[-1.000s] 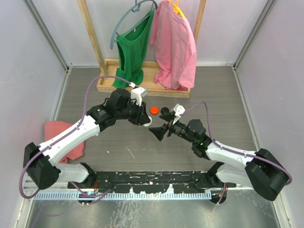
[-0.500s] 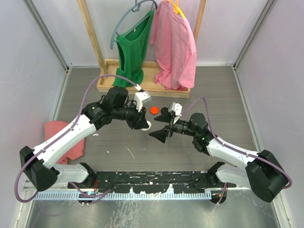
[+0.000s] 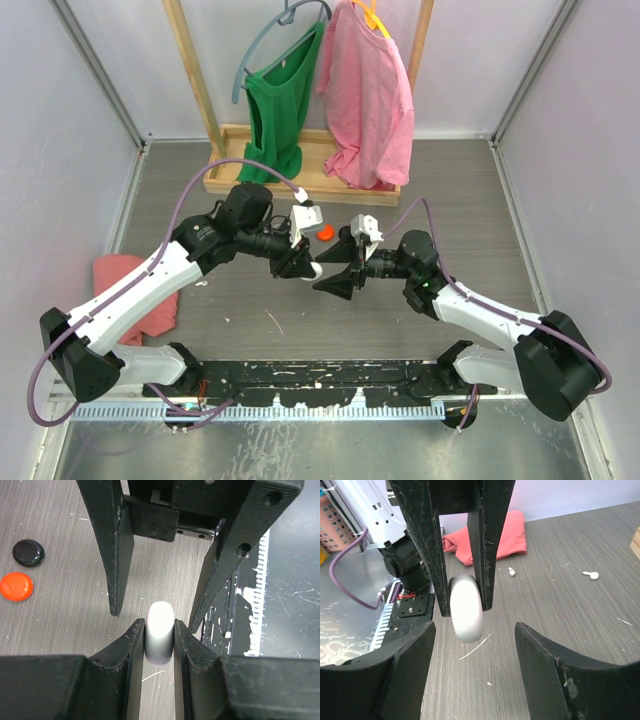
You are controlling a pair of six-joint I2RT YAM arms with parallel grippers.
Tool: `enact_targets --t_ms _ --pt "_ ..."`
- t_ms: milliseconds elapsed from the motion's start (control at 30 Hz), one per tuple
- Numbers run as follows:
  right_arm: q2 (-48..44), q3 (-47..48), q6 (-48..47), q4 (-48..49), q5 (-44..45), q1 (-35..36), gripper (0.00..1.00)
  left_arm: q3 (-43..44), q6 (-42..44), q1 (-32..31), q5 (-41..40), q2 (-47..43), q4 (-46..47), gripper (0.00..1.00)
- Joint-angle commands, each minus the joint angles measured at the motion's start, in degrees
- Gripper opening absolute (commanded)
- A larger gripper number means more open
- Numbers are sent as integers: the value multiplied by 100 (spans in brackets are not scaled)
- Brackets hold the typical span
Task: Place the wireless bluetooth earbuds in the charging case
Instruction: Open the charging case.
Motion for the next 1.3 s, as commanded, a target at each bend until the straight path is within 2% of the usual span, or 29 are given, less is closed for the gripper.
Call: enact_targets --t_ms 0,300,633,1000,1133,1267 --pt "98 228 230 546 -449 -4 68 314 397 -69 233 -70 -44 25" --pt "269 226 321 764 -580 -6 51 445 495 -155 293 15 -115 25" --pt "335 188 463 998 -686 -4 40 428 546 -202 296 42 -81 25" --pt "462 122 538 1176 -747 -4 20 300 538 -203 245 -45 64 26" --pt "439 77 553 1236 -733 -3 3 232 529 -203 182 -111 87 29" --pt "409 27 555 1296 -691 -4 1 163 433 -204 0 -218 97 38"
